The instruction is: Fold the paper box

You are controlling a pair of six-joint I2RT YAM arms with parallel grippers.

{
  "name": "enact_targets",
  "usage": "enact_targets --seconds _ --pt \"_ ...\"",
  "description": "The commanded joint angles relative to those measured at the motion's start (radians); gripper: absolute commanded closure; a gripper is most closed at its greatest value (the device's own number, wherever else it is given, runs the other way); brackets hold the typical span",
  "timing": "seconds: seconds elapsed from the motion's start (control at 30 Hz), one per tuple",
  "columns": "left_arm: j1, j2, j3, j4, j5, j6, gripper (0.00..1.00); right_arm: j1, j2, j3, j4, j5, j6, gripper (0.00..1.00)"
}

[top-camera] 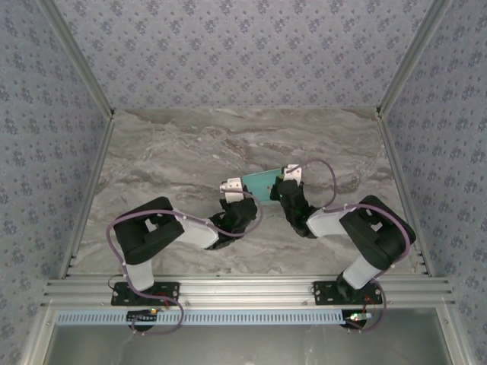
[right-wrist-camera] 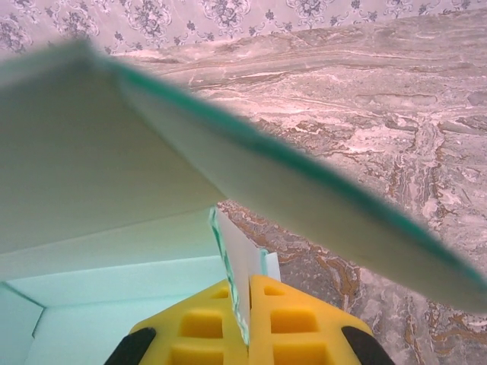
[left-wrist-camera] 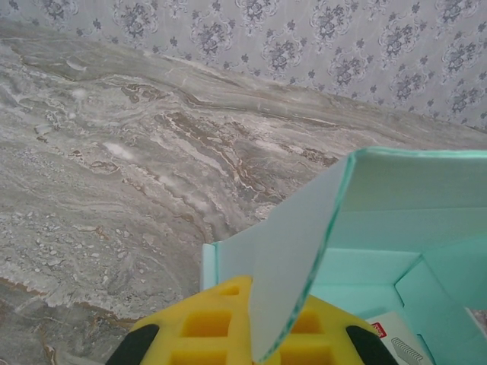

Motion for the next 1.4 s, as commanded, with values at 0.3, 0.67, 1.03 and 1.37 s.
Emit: enact_targets --seconds 0.3,0.67,1.03,1.37 --pt "-0.009 0.046 -0.06 -0.02 -0.021 0.09 1.0 0.072 0.098 -0.107 0.046 0.073 0.033 1.0" --pt "-0.009 -0.021 -0.059 -0.04 -0.029 0.145 0.81 0.111 0.087 -0.073 -0.038 0.184 0.053 1.0" --pt "-0.009 -0.225 -0.122 -0.182 0.065 0.109 0.58 0.117 0.054 -0.048 -0.096 0.209 0.026 1.0" --pt "0.097 -0.627 -0.025 -0.595 0.316 0.235 0.53 0.118 0.054 -0.014 -0.111 0.207 -0.008 1.0"
